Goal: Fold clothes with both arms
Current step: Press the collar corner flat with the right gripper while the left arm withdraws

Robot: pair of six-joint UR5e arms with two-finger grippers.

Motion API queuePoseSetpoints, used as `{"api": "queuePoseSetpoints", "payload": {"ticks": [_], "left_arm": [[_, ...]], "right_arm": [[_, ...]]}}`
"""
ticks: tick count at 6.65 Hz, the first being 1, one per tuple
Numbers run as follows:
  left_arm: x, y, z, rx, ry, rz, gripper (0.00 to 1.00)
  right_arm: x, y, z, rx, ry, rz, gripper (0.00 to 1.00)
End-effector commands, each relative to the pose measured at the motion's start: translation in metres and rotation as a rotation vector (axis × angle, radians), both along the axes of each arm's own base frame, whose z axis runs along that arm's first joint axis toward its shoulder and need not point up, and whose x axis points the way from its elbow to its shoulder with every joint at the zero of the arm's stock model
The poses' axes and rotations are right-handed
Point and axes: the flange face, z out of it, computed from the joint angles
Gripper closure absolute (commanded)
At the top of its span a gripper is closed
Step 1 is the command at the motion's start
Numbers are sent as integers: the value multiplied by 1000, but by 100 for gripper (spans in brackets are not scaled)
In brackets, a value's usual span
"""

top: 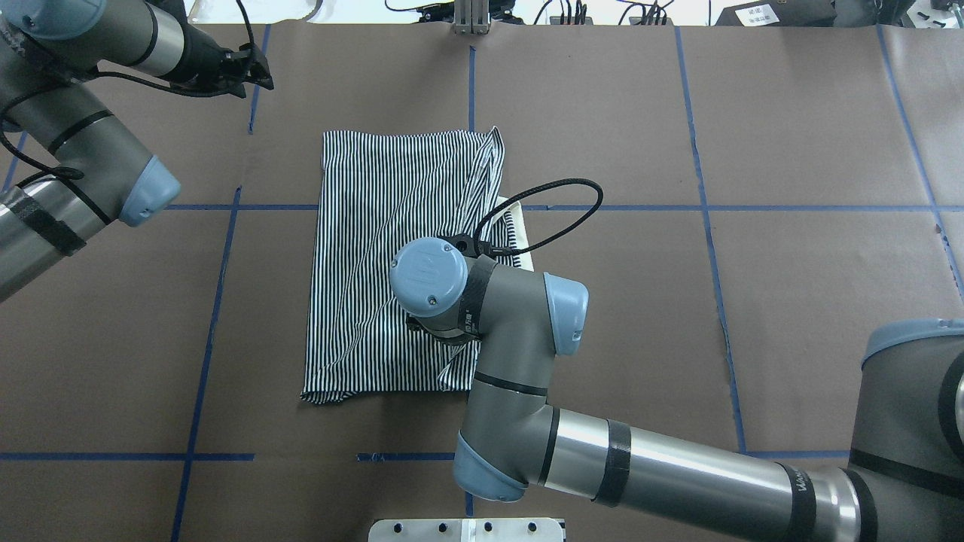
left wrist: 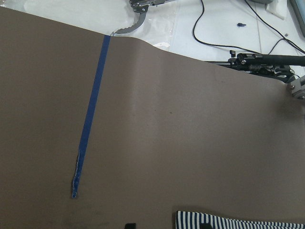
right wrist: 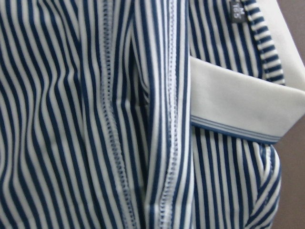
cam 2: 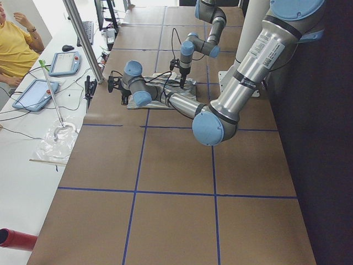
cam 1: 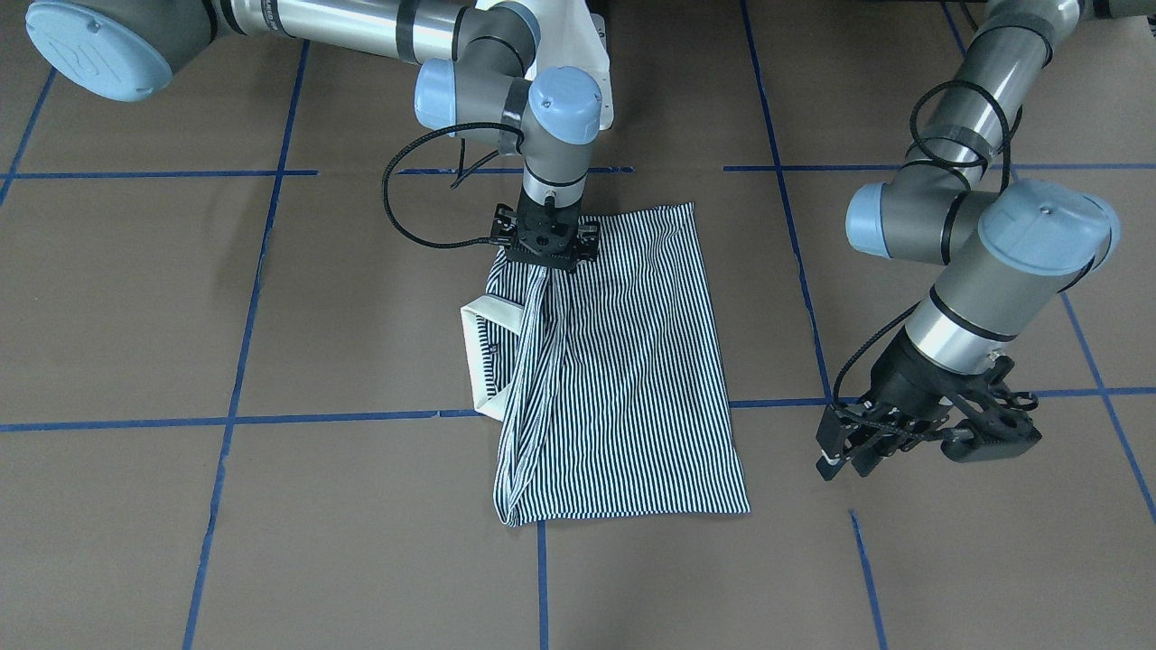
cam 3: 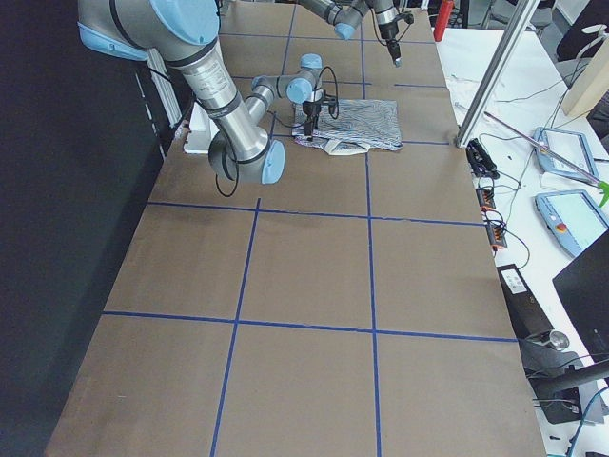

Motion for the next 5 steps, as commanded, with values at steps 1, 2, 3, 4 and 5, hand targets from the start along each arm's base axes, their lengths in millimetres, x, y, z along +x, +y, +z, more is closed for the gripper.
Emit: {"api": "queuePoseSetpoints", "payload": {"ticks": [1, 2, 3, 4, 5], "left_arm": [[0, 1, -3, 5, 4, 2, 46], [0, 3, -7, 10, 8, 1, 46], [0, 3, -9, 12, 9, 1, 46], [-1, 3, -11, 14, 11, 1, 46], [-1, 3, -11, 13, 10, 1, 46]], "right_arm": [[38, 3, 25, 14, 8, -40, 0], [76, 11, 55, 36, 13, -70, 0], [107, 14, 77, 48, 17, -74, 0], [130, 17, 87, 79, 16, -103, 0], [132, 15, 85, 82, 16, -99, 0]]}}
